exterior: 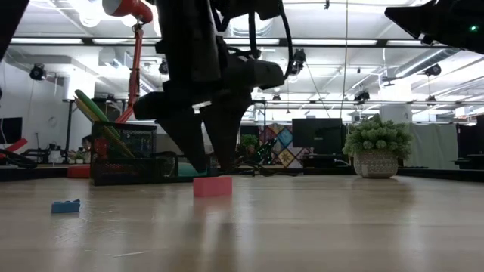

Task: Pick and place office supplies into organizer
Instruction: Put the pink eraser into the desk organizer

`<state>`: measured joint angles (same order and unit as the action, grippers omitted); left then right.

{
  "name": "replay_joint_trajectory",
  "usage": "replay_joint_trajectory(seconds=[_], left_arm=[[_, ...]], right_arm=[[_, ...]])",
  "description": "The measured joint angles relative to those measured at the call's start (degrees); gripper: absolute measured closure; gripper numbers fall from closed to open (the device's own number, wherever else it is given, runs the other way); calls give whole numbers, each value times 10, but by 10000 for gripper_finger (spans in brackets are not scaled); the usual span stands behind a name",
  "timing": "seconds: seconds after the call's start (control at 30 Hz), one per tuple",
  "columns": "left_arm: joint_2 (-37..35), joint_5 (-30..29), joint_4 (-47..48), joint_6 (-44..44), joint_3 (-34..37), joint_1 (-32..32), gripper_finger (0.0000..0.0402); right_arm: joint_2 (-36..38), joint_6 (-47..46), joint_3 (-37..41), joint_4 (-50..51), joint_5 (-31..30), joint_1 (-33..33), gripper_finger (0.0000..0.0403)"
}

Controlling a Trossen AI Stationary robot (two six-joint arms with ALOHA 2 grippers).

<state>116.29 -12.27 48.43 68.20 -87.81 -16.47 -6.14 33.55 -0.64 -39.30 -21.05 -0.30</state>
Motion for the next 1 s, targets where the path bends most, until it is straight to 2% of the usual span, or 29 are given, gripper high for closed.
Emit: replay_joint_trajectory(seconds=[0.33, 0.7, 1.0], left_arm=[[25, 18, -5, -3, 0, 0, 226], [35, 15, -34, -84, 0, 1, 226], [35, 15, -34, -105, 0, 1, 230]], right_arm=[[0, 1, 0, 0, 0, 0, 351], [0, 1, 0, -1, 0, 0, 351], [0, 1, 0, -2, 0, 0, 351]])
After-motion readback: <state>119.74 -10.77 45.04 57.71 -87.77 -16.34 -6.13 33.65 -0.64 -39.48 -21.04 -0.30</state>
